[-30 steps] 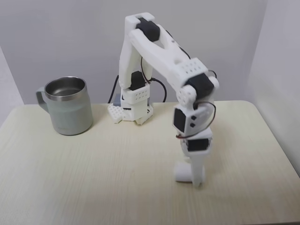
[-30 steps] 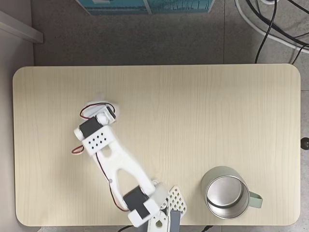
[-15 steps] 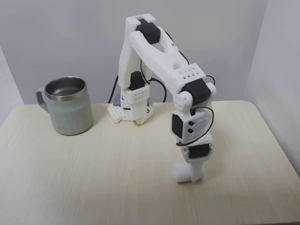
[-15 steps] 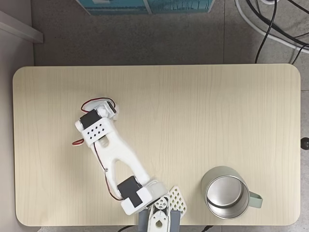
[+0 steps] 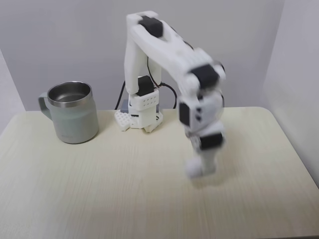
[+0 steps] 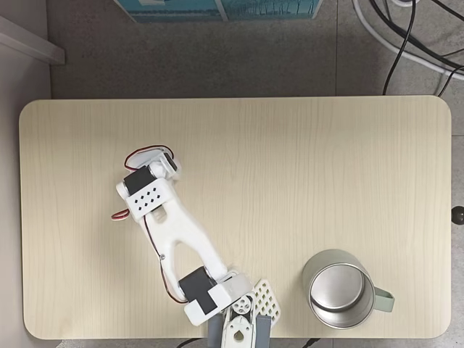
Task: Grasp a dressing and put it in the cup.
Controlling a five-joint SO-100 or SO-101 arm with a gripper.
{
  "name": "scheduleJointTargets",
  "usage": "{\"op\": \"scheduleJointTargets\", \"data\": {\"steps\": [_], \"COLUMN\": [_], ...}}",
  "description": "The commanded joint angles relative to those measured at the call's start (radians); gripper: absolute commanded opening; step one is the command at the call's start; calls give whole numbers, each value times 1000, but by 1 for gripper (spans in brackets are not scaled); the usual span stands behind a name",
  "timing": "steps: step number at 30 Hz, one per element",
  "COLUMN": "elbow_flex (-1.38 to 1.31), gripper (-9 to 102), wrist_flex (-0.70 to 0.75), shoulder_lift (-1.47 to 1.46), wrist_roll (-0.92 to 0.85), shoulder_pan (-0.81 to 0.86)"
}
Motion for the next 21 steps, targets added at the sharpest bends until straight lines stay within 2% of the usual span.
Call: {"op": "scheduleJointTargets", "data": {"steps": [1, 5, 10, 21], "elbow_flex": [144, 293, 313, 318], "gripper": [0, 0, 0, 0], "wrist_flex": [130, 272, 327, 325], "shoulder_lift": [-187, -282, -353, -350], "wrist_roll": [-32, -66, -87, -72], "shoulder_pan": [75, 181, 347, 1045]}}
